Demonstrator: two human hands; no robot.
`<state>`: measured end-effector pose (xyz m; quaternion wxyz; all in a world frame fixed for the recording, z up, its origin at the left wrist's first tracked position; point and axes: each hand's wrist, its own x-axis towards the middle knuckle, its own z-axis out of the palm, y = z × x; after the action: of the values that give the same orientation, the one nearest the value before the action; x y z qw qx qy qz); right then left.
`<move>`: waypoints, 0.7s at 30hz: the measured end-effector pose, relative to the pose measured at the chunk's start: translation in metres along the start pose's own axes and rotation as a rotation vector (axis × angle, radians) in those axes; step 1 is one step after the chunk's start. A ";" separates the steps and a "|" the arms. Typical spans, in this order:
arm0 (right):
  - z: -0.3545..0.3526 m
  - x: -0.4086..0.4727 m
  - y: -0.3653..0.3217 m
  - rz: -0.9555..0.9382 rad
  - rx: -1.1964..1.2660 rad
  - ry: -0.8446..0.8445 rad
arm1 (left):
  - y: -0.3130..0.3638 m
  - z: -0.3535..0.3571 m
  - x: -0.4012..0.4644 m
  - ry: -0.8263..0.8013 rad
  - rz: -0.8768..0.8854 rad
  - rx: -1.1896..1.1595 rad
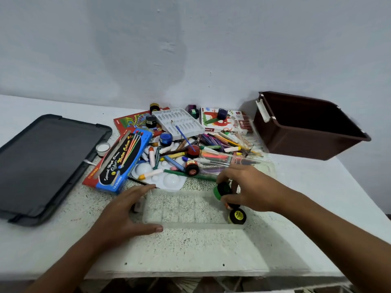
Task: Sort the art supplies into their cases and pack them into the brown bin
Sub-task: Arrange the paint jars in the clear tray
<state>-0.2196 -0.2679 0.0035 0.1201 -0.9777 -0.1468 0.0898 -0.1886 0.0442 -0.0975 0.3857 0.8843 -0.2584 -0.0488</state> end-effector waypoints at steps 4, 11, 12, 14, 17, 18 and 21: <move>0.008 -0.003 0.000 -0.005 -0.009 -0.006 | 0.002 0.002 0.000 0.020 -0.006 -0.006; 0.016 0.002 -0.003 0.010 -0.063 -0.047 | 0.001 0.003 -0.001 0.017 -0.011 0.009; 0.018 0.003 -0.003 0.009 -0.073 -0.050 | 0.001 0.002 -0.001 0.014 -0.005 -0.009; 0.019 0.004 -0.004 0.002 -0.088 -0.048 | 0.001 -0.001 -0.003 0.011 -0.014 -0.071; 0.021 0.005 -0.005 -0.012 -0.130 -0.061 | -0.001 -0.005 -0.004 -0.001 -0.031 -0.117; 0.022 0.005 -0.005 -0.015 -0.147 -0.067 | -0.003 -0.005 -0.004 -0.003 -0.032 -0.120; 0.025 0.005 -0.005 -0.027 -0.189 -0.074 | -0.008 -0.007 -0.002 -0.018 -0.060 -0.122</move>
<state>-0.2213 -0.2560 -0.0200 0.0230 -0.9786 -0.1721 0.1101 -0.1853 0.0548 -0.0982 0.4351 0.8660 -0.2318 -0.0841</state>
